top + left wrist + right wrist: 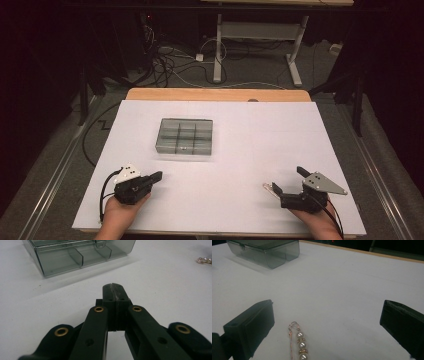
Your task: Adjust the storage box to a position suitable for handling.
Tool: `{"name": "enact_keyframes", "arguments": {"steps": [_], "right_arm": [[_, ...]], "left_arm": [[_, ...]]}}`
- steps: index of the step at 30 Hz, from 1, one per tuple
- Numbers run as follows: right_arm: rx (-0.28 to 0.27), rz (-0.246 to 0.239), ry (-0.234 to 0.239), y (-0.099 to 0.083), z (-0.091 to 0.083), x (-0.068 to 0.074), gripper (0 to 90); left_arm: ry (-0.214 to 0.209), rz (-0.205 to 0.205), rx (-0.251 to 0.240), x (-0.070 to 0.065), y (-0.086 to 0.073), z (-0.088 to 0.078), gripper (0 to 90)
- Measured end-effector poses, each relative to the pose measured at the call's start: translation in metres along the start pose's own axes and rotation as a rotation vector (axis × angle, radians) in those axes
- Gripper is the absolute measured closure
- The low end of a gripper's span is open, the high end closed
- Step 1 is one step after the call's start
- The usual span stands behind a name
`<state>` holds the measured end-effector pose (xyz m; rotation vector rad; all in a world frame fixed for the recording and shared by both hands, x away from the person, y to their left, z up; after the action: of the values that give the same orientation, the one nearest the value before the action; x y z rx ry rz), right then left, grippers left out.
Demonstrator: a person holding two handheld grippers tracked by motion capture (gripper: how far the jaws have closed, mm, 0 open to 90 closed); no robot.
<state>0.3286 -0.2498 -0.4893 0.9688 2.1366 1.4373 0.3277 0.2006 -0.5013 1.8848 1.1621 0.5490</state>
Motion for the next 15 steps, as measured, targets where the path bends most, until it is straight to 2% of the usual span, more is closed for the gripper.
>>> {"name": "enact_keyframes", "arguments": {"steps": [4,15], "right_arm": [[-0.002,-0.003,0.001,0.0014,-0.0004,0.0008,0.0],[-0.005,0.001,-0.008,0.0015,-0.0035,0.0007,0.0]], "left_arm": [[0.021,0.007,-0.036,0.0020,0.0008,-0.0017,87.3],[0.020,-0.030,-0.006,0.0074,0.0010,0.0027,87.2]]}}
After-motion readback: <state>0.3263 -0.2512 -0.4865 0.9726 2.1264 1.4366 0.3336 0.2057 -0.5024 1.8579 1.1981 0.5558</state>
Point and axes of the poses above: each handheld gripper's, and its own axes: z roughly forward along the jaws, y roughly out of its top, x roughly to its left, the point moved 5 cm from there along z, roughly forward along the jaws, and after that the axes turned 13 degrees about y, right-handed, at the moved point
